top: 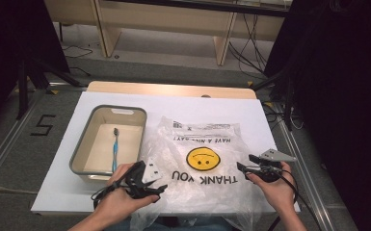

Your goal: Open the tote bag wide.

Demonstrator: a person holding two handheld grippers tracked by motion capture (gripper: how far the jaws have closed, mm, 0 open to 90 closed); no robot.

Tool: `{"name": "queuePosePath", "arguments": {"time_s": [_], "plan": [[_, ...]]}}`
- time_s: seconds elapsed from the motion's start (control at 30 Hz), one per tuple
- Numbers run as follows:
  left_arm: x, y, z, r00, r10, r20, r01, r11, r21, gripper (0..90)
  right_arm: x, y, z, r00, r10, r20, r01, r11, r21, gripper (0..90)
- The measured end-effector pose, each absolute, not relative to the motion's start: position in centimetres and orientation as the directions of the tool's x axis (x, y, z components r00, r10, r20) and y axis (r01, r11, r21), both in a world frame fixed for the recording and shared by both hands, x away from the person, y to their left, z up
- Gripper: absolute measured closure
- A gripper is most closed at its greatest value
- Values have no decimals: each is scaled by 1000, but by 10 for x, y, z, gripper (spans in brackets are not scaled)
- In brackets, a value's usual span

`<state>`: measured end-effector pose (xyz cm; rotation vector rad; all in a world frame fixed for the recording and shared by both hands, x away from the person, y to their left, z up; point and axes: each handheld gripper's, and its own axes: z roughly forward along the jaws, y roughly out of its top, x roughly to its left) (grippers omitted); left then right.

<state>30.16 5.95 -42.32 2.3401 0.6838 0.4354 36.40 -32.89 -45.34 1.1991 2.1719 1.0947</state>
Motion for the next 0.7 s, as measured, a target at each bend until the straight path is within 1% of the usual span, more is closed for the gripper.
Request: {"name": "queuePosePath", "arguments": {"time_s": [0.13, 0.17, 0.2, 0.23, 0.3, 0.33, 0.37, 0.57, 0.7], "plan": [[302, 50, -434, 818, 561, 126, 359, -670, 649, 385, 364, -331, -454, -523, 852, 12, 519, 308, 797, 373], [303, 45, -442, 819, 559, 130, 368, -685, 629, 385, 365, -333, -454, -513, 858, 12, 525, 302, 796, 368], [303, 45, -442, 819, 559, 130, 368, -685, 629, 387, 365, -333, -454, -513, 858, 12, 525, 302, 796, 368], [303, 43, -447, 822, 553, 138, 365, -696, 618, 386, 365, -336, -453, -486, 874, 6, 542, 296, 787, 349], [303, 38, -456, 828, 541, 148, 364, -719, 593, 387, 367, -339, -452, -455, 890, -2, 556, 286, 781, 340], [303, 38, -456, 828, 541, 148, 364, -719, 593, 388, 367, -339, -452, -455, 890, -2, 556, 286, 781, 340], [304, 36, -460, 829, 540, 146, 368, -723, 584, 391, 371, -343, -451, -416, 909, -3, 576, 266, 773, 334], [309, 40, -462, 808, 570, 147, 395, -710, 584, 431, 385, -346, -461, -402, 915, 29, 640, 258, 724, 334], [310, 41, -467, 802, 579, 143, 414, -713, 567, 447, 392, -344, -466, -396, 917, 38, 672, 262, 692, 358]]}}
